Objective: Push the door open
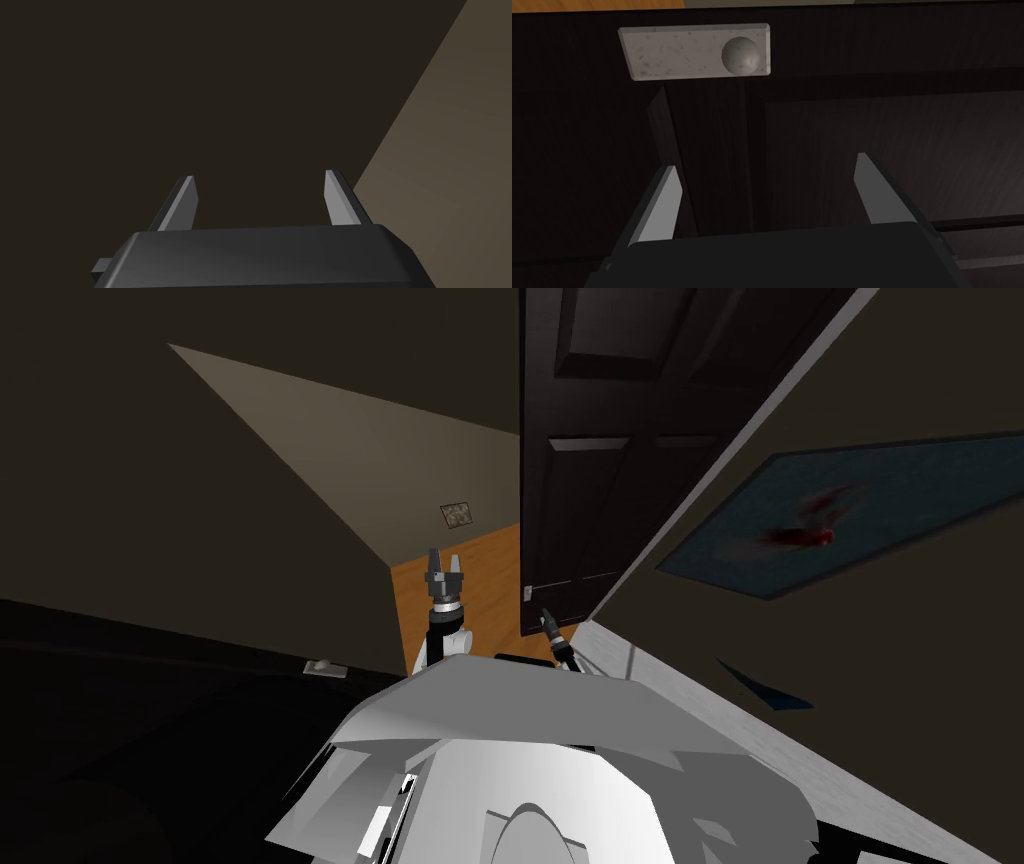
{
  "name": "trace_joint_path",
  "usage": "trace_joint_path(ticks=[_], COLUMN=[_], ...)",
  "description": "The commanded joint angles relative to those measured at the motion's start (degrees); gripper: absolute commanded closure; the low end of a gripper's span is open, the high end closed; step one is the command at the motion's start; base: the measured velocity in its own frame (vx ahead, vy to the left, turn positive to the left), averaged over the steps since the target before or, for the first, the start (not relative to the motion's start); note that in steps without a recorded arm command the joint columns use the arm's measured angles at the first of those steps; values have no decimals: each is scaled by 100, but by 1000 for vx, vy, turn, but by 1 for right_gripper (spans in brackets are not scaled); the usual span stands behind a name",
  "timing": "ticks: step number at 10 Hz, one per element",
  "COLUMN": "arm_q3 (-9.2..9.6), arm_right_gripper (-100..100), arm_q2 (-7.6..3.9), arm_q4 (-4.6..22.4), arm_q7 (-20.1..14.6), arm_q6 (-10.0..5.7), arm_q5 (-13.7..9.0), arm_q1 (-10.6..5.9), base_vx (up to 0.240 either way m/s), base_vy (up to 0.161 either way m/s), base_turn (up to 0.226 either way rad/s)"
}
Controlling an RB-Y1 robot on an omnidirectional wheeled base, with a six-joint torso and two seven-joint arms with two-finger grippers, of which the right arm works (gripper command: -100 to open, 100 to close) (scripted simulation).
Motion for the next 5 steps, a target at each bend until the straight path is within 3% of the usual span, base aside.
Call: trace_joint_path(ticks=[1,5], arm_q3=[-14,-69], arm_right_gripper=[-100,-100], arm_q2=[-13,0], arm_q4=[16,93], arm_q7=[20,85], arm_q6=[-25,-112], arm_q5=[-6,-29], arm_q1=[-9,-33], base_vx=[155,201], base_vy=[77,89], base_turn=[16,19])
